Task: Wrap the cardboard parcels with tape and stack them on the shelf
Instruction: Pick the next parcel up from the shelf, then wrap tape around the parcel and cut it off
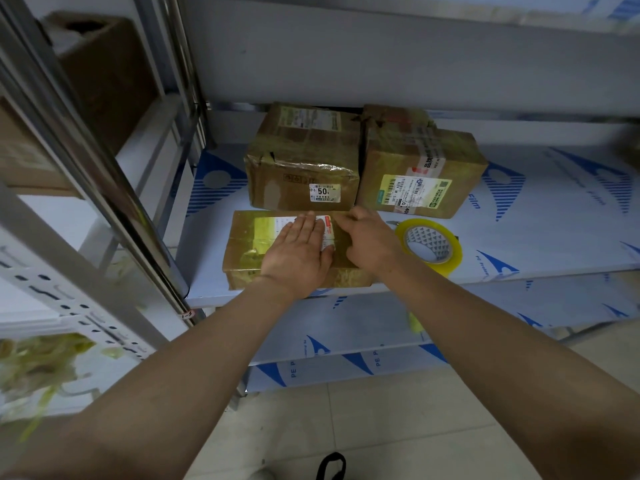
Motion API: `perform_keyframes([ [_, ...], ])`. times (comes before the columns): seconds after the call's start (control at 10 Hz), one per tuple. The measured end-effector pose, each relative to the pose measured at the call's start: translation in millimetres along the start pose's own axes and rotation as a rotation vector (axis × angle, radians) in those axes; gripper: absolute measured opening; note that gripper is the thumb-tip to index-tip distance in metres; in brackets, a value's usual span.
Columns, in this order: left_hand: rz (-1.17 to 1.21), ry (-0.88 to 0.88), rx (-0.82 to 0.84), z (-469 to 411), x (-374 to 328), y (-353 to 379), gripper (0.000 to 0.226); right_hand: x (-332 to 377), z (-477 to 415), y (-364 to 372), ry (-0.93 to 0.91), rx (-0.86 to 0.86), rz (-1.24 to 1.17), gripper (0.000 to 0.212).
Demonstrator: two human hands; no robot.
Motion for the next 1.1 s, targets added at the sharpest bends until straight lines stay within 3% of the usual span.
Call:
perform_keyframes([
  [0.3,-0.006,0.007,0.011,0.2,-0.4,0.1,0.060,-1.4,6.3,6.6,-0.079,0.008,0.009,0.061],
  [0.4,-0.010,0.002,0.027,0.7,-0.1,-0.5,0.061,-8.6,2.5,0.3,-0.040,-0.003,-0.215,0.053],
  [0.5,-0.025,0.008,0.056,2.3,0.4,-0.1,0.072,-48.1,8.8,-22.3,0.170,-0.166,-0.634,0.050],
  [0.6,-0.055,0.039,0.127,4.4,-2.3,2.1,0.099,-101.6,40.7,-32.5,0.357,-0.370,-0.714,0.045],
  [0.7,-0.102,0.059,0.177,5.0,-4.2,1.4,0.103,-143.2,61.0,-23.4,0.472,-0.309,-0.492,0.039],
  [0.8,-0.200,0.069,0.136,3.3,-9.3,-8.5,0.100,-157.1,76.3,3.8,0.422,0.018,-0.068,0.071],
  [0.9,-0.224,0.061,0.086,4.0,-19.8,-17.3,0.101,-150.7,84.5,18.6,0.287,0.072,0.089,0.070],
  [1.0,-0.107,0.057,0.029,9.1,-37.0,-24.8,0.096,-149.1,85.2,12.1,0.256,-0.032,0.025,0.052],
  [1.1,0.153,0.086,-0.158,13.7,-55.6,-48.5,0.078,-145.3,98.2,2.2,0.257,-0.156,-0.263,0.048],
])
Point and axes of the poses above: each hand's wrist, its own z-axis away from the middle knuckle, its own y-axis out of the palm, x = y × z, the point moved 10 cm from there along -z, towards the middle knuckle, and after that the axes turned 6 degrees about -x, right-handed, at the moved point
